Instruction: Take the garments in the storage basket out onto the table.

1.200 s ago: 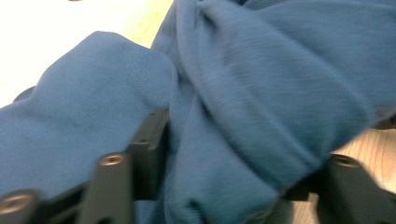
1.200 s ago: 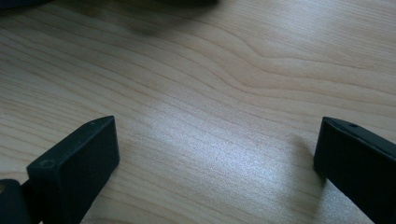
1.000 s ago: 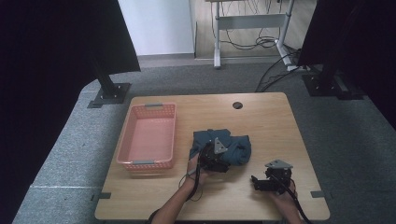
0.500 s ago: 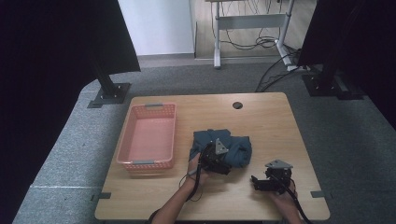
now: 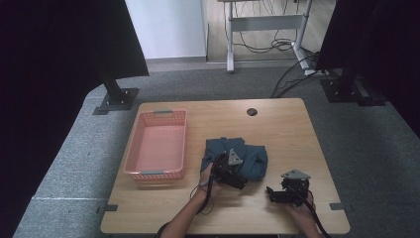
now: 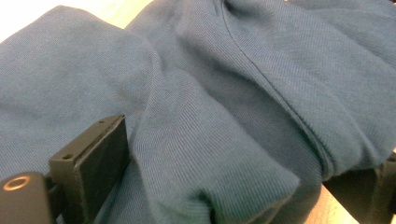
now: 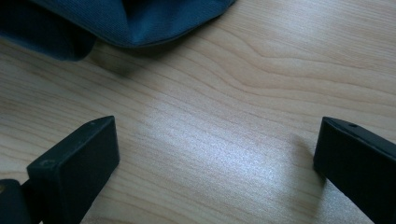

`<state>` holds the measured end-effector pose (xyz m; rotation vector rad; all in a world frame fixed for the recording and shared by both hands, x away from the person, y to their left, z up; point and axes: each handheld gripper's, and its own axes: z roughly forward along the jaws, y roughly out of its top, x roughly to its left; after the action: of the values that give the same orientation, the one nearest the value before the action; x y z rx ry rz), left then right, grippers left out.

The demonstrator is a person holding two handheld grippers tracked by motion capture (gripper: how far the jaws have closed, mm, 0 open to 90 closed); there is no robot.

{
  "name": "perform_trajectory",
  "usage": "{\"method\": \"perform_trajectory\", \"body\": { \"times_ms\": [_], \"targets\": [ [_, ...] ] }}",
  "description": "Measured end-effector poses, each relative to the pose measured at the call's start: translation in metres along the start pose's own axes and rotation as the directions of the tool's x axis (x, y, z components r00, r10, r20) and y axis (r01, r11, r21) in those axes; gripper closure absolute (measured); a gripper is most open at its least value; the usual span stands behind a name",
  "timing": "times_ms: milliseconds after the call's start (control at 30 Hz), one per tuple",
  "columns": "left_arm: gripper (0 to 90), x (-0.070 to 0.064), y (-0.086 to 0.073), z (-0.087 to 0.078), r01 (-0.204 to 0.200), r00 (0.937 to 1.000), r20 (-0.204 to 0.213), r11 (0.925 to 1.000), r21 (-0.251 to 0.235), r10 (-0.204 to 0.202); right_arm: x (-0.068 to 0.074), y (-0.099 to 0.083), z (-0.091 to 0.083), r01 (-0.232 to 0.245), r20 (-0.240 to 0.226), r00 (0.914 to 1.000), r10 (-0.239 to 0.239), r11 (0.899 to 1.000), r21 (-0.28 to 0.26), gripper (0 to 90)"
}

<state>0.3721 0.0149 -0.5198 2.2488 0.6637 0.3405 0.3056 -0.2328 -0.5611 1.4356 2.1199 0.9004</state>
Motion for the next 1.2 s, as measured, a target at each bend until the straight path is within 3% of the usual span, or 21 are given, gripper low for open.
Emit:
{"method": "perform_trajectory", "body": {
  "times_ms": [233,467,700,1200],
  "targets": [
    [2.2,0.003,0.0,-0.001,0.001,0.9997,0.024,1.0,-0.006,-0.001,0.0,0.0,0.0,-0.001,0.001,1.0,0.001,1.0,0.0,0.0],
    [0.6,0.001,0.0,-0.006,-0.007,0.9998,0.02,0.9994,-0.034,0.008,0.0,0.0,0.0,-0.002,0.0,1.0,0.002,1.0,0.0,0.0],
    [0.6,-0.004,-0.001,-0.023,-0.038,0.9973,0.059,0.9957,-0.084,0.043,0.0,0.0,0.0,0.0,-0.001,1.0,0.0,1.0,-0.001,0.0],
    [1.0,0.006,-0.009,-0.041,0.01,0.9999,0.005,0.996,-0.089,-0.009,0.0,0.0,0.0,0.001,-0.001,1.0,-0.001,1.0,0.0,0.0]
  ]
}}
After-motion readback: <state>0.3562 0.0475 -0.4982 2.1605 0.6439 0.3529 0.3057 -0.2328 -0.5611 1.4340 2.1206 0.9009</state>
